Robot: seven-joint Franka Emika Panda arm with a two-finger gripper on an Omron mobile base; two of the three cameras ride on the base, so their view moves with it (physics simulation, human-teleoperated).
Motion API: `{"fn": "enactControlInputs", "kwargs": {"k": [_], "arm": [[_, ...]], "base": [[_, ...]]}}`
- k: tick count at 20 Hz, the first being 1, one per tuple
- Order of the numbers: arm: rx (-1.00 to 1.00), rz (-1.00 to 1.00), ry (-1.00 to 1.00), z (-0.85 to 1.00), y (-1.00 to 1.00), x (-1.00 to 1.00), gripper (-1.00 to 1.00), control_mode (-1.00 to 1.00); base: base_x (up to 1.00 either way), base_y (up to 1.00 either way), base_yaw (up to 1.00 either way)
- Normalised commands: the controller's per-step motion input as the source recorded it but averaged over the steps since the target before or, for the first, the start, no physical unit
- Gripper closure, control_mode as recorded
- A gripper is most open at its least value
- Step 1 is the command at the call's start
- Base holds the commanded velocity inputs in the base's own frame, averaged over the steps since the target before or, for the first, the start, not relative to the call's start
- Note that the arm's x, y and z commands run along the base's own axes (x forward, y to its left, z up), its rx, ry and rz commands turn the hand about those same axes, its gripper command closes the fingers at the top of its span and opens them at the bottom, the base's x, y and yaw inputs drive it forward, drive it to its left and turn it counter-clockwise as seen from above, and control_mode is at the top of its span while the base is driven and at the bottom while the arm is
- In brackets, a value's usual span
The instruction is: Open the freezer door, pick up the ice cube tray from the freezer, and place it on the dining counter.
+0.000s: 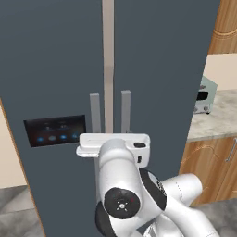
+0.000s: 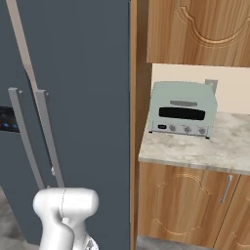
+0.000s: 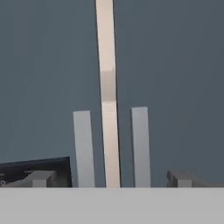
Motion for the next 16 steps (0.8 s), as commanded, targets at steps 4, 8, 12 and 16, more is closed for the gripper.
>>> {"fn": "enactControlInputs", "kwargs": {"k": [4, 8, 12, 16], "arm": [[0.0, 0.01, -0.13, -0.4, 0.0, 0.5, -1.0, -1.0], [0.0, 0.01, -0.13, -0.48, 0.0, 0.45, -1.0, -1.0], [0.0, 0.02, -0.12, -0.45, 0.0, 0.44, -1.0, -1.0], [0.0, 0.02, -0.13, -0.38, 0.0, 0.4, -1.0, -1.0]], "base": [[0.0, 0.0, 0.0], [0.0, 0.0, 0.0], [0.0, 0.0, 0.0], [0.0, 0.0, 0.0]]}}
